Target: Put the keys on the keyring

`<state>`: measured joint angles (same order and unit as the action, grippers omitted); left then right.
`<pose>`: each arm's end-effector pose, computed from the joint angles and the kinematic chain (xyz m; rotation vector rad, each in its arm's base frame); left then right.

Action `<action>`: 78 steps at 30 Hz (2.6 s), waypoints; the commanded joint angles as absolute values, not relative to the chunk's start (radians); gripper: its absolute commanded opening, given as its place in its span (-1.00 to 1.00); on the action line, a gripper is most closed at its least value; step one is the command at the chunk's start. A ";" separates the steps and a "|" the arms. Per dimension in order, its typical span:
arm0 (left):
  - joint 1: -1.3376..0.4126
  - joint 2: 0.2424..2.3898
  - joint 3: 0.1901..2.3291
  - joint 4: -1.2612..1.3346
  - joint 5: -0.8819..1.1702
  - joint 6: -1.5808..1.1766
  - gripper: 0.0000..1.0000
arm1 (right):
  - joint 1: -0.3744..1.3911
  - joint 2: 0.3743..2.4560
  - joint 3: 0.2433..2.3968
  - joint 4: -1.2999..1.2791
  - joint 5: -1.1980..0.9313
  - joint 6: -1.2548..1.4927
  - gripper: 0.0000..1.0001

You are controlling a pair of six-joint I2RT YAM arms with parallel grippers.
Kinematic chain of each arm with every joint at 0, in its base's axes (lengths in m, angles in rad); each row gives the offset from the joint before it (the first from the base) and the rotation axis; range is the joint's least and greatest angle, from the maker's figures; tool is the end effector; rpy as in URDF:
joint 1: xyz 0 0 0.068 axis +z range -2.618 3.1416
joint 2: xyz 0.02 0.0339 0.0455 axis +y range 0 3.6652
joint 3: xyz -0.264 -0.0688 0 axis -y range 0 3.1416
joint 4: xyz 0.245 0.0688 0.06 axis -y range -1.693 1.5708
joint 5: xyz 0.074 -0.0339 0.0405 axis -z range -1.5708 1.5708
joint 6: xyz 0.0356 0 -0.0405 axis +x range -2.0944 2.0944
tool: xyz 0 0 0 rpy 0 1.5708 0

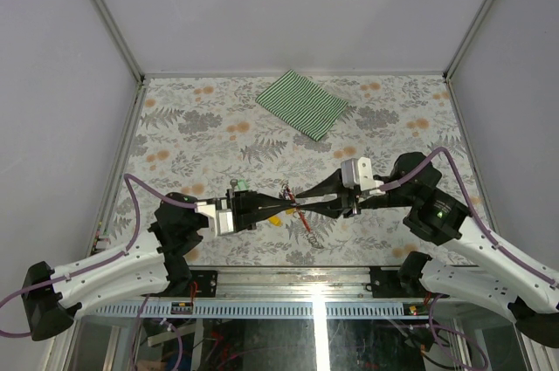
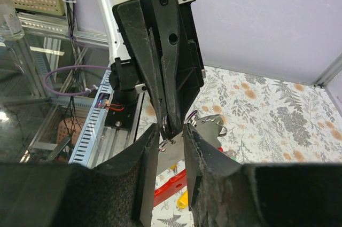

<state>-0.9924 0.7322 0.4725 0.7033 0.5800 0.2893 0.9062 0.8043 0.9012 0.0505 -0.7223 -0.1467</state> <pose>0.0764 -0.1527 0.3296 1.1100 0.5903 -0.9380 0.0891 0.1519 0.4019 -1.2624 0.9234 1.1184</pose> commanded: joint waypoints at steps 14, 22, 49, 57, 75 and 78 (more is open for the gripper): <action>-0.995 0.722 0.502 0.781 0.589 0.291 -1.00 | 0.911 0.823 0.944 0.049 -0.748 -0.153 -0.53; -0.994 0.733 0.517 0.777 0.589 0.288 -1.00 | 0.910 0.821 0.957 0.007 -0.730 -0.185 -0.93; -0.994 0.800 0.608 0.414 0.483 0.331 -0.46 | 0.911 0.888 1.168 -0.492 -0.535 -0.425 -1.00; -0.995 0.817 0.617 0.419 0.499 0.315 -0.46 | 0.910 0.892 1.160 -0.492 -0.542 -0.429 -1.00; -0.996 0.856 0.640 0.433 0.511 0.287 -0.45 | 0.910 0.905 1.149 -0.476 -0.561 -0.433 -1.00; -0.996 0.863 0.644 0.428 0.514 0.288 -0.46 | 0.910 0.902 1.150 -0.473 -0.564 -0.430 -1.00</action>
<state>-0.9939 0.8562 0.6025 0.3962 0.4988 0.2996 0.9081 0.9039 1.1126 -0.5323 -0.5419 -0.4198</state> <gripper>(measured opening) 0.273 0.010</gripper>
